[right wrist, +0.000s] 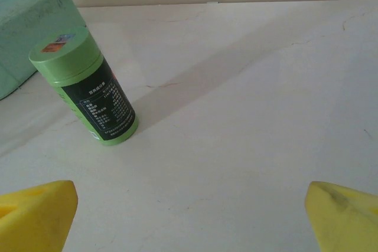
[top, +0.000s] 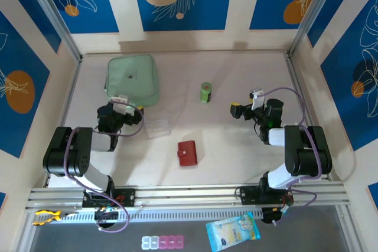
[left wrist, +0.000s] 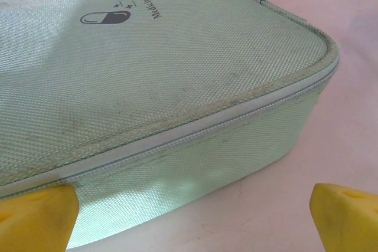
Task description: Take the credit cards out of the card holder
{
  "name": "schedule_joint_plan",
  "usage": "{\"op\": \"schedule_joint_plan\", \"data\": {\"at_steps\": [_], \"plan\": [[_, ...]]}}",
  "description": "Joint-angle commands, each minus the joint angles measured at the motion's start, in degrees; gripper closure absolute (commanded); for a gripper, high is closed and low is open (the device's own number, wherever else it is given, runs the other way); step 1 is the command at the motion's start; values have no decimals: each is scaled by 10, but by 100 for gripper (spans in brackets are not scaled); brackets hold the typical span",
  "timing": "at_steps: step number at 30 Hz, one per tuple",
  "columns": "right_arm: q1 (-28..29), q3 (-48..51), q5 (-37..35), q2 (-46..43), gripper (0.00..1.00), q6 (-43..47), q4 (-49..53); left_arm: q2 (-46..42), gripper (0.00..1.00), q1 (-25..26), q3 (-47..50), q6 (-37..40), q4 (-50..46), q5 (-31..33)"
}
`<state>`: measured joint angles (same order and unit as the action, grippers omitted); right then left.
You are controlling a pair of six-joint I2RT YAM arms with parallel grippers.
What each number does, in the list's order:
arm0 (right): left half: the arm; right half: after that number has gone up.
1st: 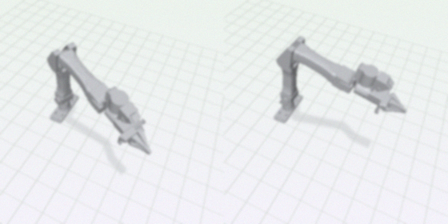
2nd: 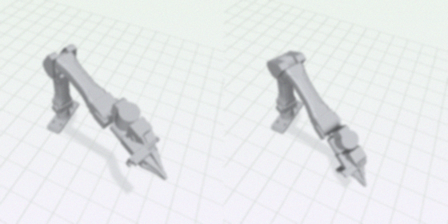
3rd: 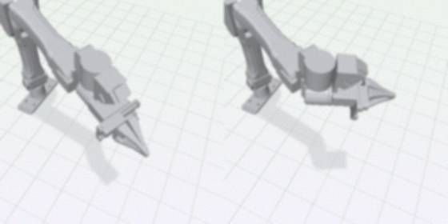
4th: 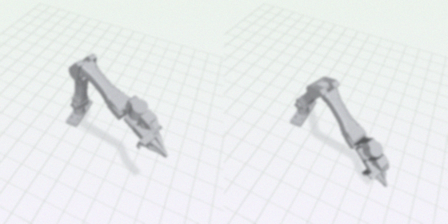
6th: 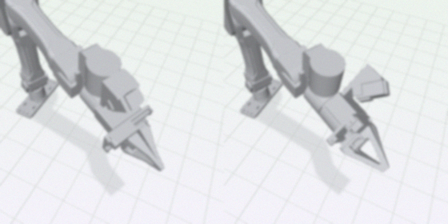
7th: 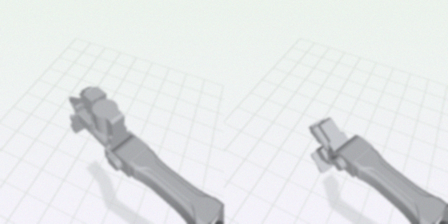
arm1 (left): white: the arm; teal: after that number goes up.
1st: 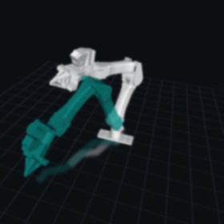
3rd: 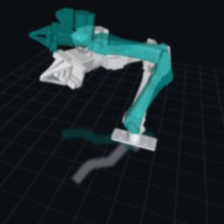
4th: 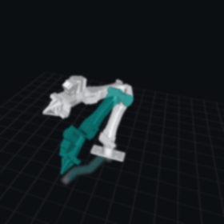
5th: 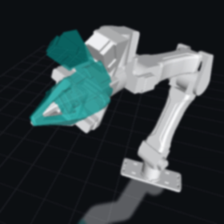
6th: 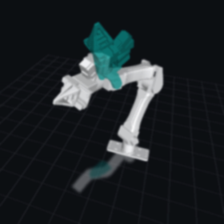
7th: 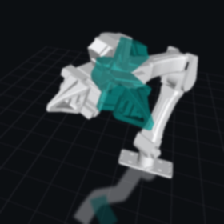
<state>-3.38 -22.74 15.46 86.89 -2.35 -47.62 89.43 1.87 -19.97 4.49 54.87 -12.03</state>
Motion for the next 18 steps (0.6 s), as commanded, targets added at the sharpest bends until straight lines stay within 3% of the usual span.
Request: {"op": "schedule_joint_plan", "data": {"at_steps": [1,18], "plan": [[1,9,4,-1,1,9,-19,1,0,-5,5,6,25,-21],[-1,7,6,0,1,4,-18,2,0,-6,-5,-5,9,6]]}}
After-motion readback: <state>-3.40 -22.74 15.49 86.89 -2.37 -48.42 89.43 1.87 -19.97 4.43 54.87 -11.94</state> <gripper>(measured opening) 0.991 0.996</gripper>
